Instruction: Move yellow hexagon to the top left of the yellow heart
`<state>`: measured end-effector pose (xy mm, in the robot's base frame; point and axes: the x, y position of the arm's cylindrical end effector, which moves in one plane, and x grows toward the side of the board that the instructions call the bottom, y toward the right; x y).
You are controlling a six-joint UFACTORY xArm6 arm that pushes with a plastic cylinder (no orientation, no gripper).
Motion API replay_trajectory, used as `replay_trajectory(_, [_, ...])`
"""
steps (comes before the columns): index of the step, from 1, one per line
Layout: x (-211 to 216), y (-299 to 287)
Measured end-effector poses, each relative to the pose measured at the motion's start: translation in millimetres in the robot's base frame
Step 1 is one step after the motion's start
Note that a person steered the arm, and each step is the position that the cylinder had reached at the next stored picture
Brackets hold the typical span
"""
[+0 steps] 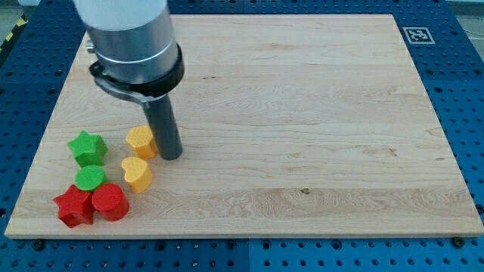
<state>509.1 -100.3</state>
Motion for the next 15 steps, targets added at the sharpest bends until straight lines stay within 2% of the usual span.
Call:
replay_trajectory(2, [-26.7,3.4])
replay_trajectory(4, [-15.4,-56.1])
replay_trajectory(6, [-57.7,-52.2])
replay_trajectory(7, [-56.9,-53.5])
replay_trajectory(8, [-47.0,-2.7])
replay_trajectory(9, [2.3,5.6])
replay_trajectory(10, [34.1,-37.8])
replay_trajectory(11, [41.3,-76.5])
replay_trajectory(12, [28.3,-79.6])
replay_trajectory(15, [-43.0,11.5])
